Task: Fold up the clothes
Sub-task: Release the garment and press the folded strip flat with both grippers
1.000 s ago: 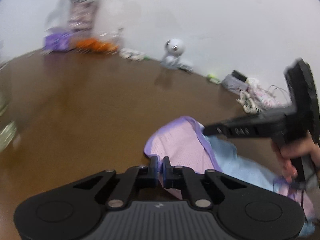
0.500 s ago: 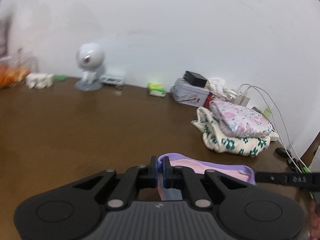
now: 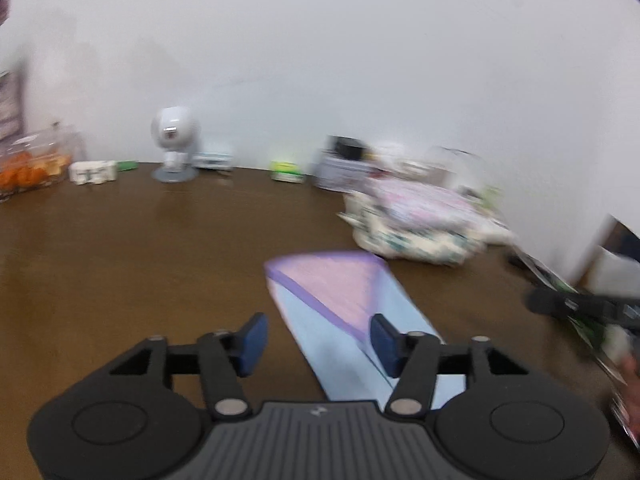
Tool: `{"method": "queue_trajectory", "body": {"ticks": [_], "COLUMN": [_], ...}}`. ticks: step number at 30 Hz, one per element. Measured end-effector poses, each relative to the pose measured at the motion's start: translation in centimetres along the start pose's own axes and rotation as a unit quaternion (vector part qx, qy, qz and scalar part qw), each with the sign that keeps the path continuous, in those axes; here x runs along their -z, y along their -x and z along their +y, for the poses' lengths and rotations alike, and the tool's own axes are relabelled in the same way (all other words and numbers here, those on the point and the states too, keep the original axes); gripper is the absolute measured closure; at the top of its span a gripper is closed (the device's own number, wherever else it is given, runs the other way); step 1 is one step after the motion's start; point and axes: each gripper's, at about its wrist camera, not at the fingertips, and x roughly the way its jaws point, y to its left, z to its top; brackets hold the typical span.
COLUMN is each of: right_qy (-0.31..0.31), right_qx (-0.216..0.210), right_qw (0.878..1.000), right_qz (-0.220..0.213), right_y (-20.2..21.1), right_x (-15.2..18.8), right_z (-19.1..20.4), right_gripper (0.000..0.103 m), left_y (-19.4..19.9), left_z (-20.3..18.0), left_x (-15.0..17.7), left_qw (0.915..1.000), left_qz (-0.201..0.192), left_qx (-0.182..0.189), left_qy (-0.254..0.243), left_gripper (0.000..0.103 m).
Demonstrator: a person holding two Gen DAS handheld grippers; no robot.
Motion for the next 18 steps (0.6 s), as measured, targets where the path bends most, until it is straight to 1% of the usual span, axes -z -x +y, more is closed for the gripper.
{"method": "queue_trajectory", "body": {"ticks": [1,3,4,6,7,8,10,12,13,14,15,16,17,18], "right_qy": [0.016,0.047,0.061,0.077,0.078,0.078,0.073,0.074,0.082,0.09,0.097,0.105,0.111,0.117], "right_qx": [-0.01,-0.021,-0.025,-0.033,-0.043,-0.056,-0.065,-0.059,-0.055,-0.052,-0.048,-0.044,-0.04,-0.035], "right_qw": [1.0,0.999,0.998,0.996,0.995,0.994,0.994,0.994,0.994,0.993,0.992,0.991,0.991,0.99], "right_qz": [0.001,0.008,0.015,0.031,0.037,0.043,0.051,0.052,0.056,0.06,0.064,0.067,0.067,0.064], "right_y": [1.4,3.6,4.4,5.3,5.4,5.3,4.7,4.0,3.7,3.5,3.3,3.1,3.1,3.3], "right_x": [1.0,3.1,4.4,6.9,8.0,9.2,10.7,11.5,11.9,12.2,12.6,12.9,13.3,13.6], "right_z": [0.5,1.3,1.6,2.1,2.3,2.5,2.7,3.1,3.4,3.7,4.0,4.3,4.6,4.8], "right_gripper": [0.048,0.048,0.05,0.053,0.054,0.055,0.06,0.066,0.072,0.076,0.079,0.08,0.08,0.08], "left_y": [1.1,3.1,3.8,4.5,4.5,4.3,3.5,2.9,2.7,2.4,2.2,2.0,1.9,1.8], "left_z": [-0.4,-1.3,-1.7,-2.4,-2.8,-3.2,-4.1,-5.0,-5.4,-5.8,-6.1,-6.5,-6.8,-6.9], "left_x": [1.1,3.5,4.7,7.2,8.3,9.1,10.4,10.9,11.2,11.4,11.7,11.9,12.2,12.5], "left_qw": [0.9999,0.9996,0.999,0.9968,0.9954,0.9946,0.993,0.9943,0.995,0.9956,0.9954,0.9947,0.9939,0.9937], "left_qz": [0.004,0.014,0.019,0.026,0.03,0.035,0.049,0.054,0.056,0.058,0.062,0.067,0.072,0.075], "left_qx": [0.01,0.026,0.04,0.069,0.086,0.093,0.099,0.086,0.08,0.073,0.073,0.077,0.08,0.076], "left_qy": [-0.001,0.001,0.009,0.029,0.03,0.032,0.042,0.03,0.021,0.013,0.001,-0.011,-0.024,-0.034], "left_gripper": [0.038,0.038,0.038,0.038,0.038,0.038,0.038,0.04,0.046,0.061,0.068,0.081,0.089,0.091]}}
